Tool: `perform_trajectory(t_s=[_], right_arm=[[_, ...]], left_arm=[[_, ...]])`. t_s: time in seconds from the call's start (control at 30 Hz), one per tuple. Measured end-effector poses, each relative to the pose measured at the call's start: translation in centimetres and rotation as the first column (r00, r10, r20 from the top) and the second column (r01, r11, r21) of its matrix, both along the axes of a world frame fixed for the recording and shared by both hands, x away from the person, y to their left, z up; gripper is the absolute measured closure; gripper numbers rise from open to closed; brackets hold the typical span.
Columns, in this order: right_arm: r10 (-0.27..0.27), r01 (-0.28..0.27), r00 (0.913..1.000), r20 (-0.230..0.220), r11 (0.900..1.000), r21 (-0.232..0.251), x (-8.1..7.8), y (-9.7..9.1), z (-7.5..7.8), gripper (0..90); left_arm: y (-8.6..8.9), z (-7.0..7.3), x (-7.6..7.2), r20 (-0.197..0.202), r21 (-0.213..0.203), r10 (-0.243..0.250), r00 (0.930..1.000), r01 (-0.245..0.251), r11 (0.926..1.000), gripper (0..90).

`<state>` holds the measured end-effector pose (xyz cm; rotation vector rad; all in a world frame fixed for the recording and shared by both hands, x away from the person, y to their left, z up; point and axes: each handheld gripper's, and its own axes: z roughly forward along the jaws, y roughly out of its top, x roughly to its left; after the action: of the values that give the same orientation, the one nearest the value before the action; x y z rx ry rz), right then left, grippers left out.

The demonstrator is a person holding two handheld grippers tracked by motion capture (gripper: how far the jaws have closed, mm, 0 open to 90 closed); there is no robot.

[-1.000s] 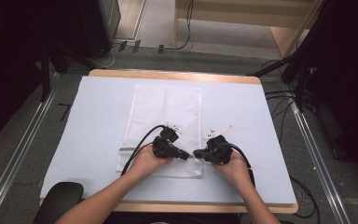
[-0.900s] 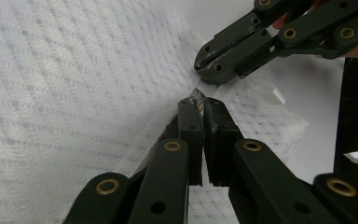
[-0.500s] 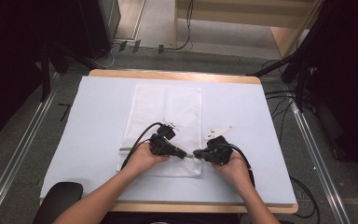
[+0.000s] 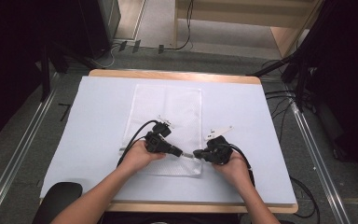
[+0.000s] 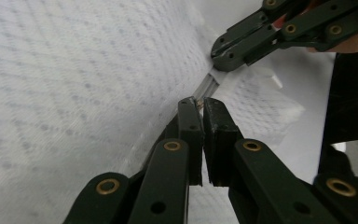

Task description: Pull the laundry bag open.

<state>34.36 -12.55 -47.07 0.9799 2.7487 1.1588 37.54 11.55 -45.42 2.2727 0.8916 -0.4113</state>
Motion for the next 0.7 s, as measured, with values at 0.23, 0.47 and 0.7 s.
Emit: perform_trajectory(t_s=[0.23,0.47,0.7], right_arm=[[0.007,-0.007,1.0,0.002,1.0,-0.001,0.1,0.0,0.0,90.0],[0.011,-0.011,0.9999,-0.004,0.9999,-0.001,0.2,0.0,0.0,90.0],[0.017,-0.017,0.9998,-0.012,0.9998,-0.005,0.3,0.0,0.1,90.0]], left_arm=[[0.9,0.2,0.1,-0.004,-0.002,0.018,0.9998,-0.018,0.9998,88.1],[2.5,0.7,0.4,-0.011,-0.001,0.038,0.9992,-0.038,0.9993,88.0],[3.0,0.7,0.3,-0.013,0.012,0.042,0.999,-0.042,0.9991,88.0]])
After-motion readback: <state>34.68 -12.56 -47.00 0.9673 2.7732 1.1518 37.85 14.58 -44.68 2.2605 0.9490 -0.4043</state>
